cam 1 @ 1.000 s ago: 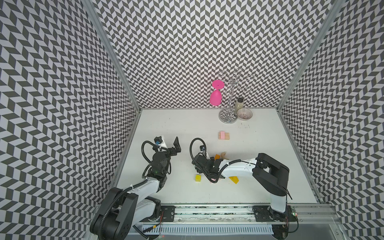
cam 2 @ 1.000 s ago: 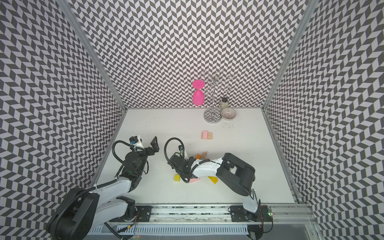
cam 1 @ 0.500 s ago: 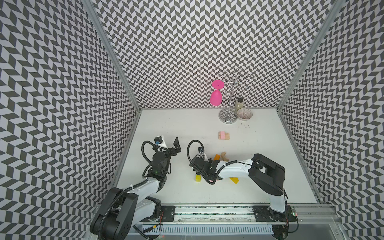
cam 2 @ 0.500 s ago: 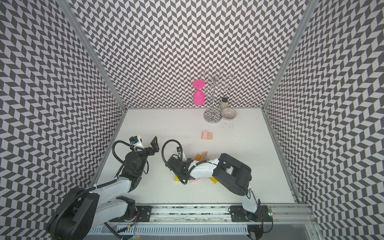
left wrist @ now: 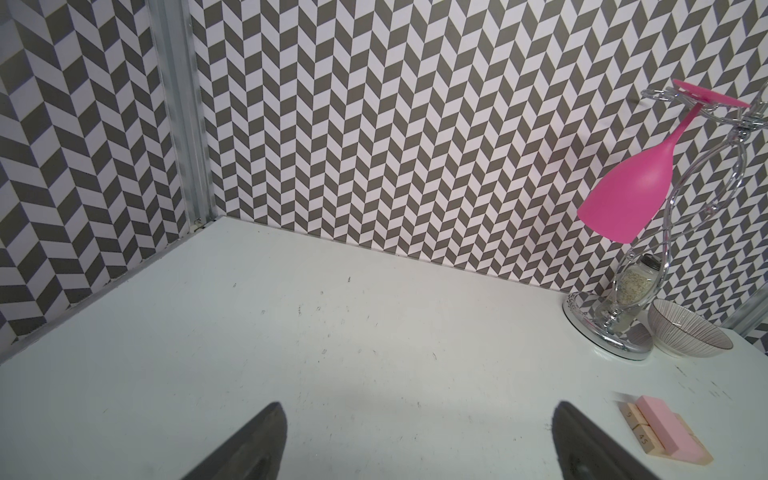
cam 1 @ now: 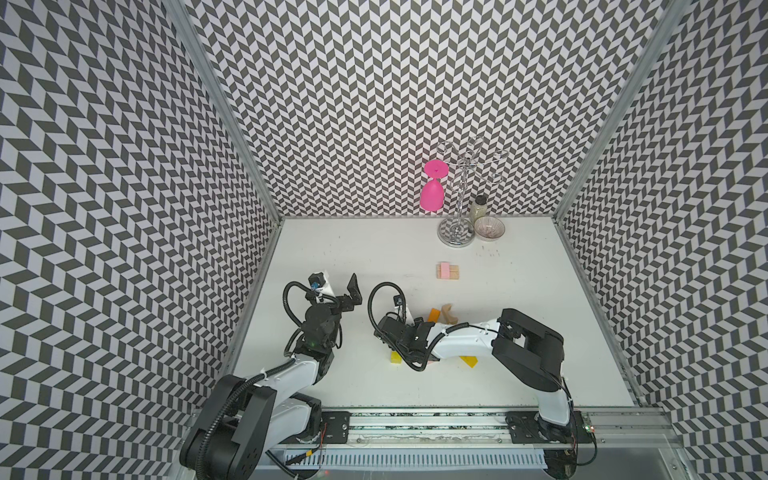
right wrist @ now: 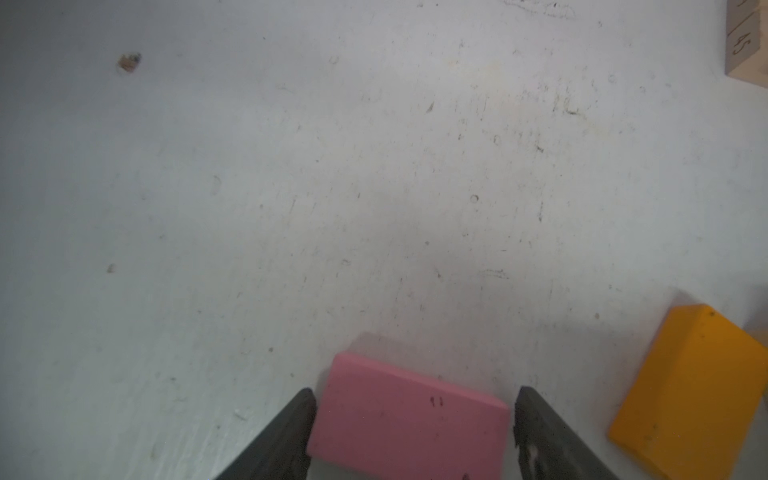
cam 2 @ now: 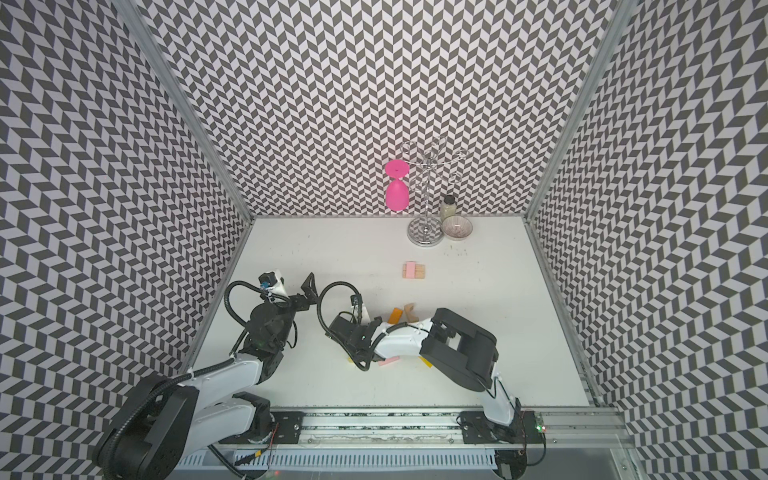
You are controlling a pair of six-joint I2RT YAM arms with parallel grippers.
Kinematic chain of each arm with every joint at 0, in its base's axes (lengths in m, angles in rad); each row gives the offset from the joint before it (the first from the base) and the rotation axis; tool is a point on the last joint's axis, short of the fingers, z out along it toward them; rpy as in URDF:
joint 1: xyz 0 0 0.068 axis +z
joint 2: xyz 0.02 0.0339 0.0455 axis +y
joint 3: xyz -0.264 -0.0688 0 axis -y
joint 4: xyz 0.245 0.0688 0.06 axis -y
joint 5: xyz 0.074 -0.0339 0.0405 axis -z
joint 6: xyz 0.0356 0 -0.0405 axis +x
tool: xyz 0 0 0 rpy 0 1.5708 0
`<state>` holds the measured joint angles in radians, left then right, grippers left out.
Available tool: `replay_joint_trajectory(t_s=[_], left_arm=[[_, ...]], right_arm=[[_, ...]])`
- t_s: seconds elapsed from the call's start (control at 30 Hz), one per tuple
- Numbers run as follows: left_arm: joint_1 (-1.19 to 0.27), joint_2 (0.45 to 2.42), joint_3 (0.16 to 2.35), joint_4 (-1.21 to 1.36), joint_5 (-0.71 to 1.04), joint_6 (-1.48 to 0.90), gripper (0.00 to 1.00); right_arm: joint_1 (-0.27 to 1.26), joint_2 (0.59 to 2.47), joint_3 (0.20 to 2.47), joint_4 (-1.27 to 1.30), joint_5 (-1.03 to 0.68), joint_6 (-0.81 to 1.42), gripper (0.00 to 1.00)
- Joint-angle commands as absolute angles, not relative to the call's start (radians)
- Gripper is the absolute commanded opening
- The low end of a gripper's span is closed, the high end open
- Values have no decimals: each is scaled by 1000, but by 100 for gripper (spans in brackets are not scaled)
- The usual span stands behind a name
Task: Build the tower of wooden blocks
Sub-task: 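Lower the right gripper and close it on the loose pink block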
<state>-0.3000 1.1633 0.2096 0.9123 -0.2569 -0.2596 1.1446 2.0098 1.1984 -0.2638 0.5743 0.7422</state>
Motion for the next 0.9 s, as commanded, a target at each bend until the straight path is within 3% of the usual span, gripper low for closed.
replay_joint_trajectory(t_s=[0.0,0.87], left_arm=[[-293,1163,207,935,-251,-270,100],[-293,1165,209,934,-245,-268,100]], right_arm=[[1152,1993,1162,-280,603,771,74],[1144,2020,1167,-254,602,767,75]])
